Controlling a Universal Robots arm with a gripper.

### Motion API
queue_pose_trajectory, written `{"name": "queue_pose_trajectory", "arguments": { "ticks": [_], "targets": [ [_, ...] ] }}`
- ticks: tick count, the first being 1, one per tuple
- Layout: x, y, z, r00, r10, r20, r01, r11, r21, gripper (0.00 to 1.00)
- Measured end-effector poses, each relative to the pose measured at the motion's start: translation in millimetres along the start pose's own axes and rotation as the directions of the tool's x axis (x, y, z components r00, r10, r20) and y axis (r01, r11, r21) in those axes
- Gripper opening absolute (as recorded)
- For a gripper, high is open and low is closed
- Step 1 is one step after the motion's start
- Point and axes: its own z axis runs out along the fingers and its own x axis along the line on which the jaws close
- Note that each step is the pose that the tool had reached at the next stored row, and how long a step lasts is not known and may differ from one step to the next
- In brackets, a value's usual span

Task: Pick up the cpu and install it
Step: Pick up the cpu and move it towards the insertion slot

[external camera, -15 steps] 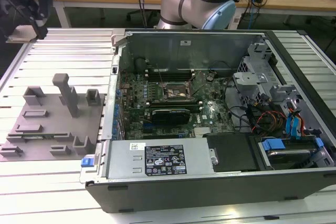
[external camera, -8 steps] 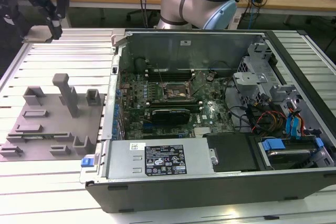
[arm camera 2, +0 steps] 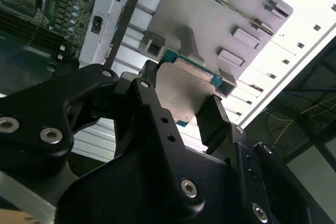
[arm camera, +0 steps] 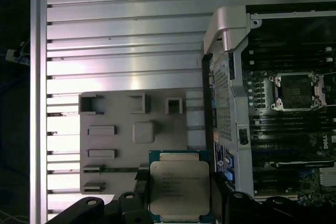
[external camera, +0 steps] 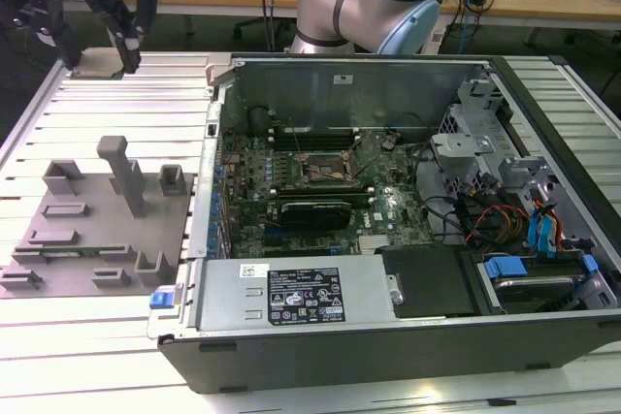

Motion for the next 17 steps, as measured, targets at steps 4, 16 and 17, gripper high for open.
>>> {"name": "queue_pose_trajectory", "arguments": {
  "ticks": [4, 16, 17],
  "targets": [
    [-10.0, 0.2, -0.3, 1.0, 0.0, -0.0002, 0.0, 1.0, 0.0, 0.55],
    [-40.7, 1.3, -1.1, 1.0, 0.0, -0.0014, 0.0, 1.0, 0.0001, 0.55],
    [-45.3, 1.3, -1.3, 1.0, 0.0, -0.0018, 0.0, 1.0, 0.0001, 0.55]
  ]
}}
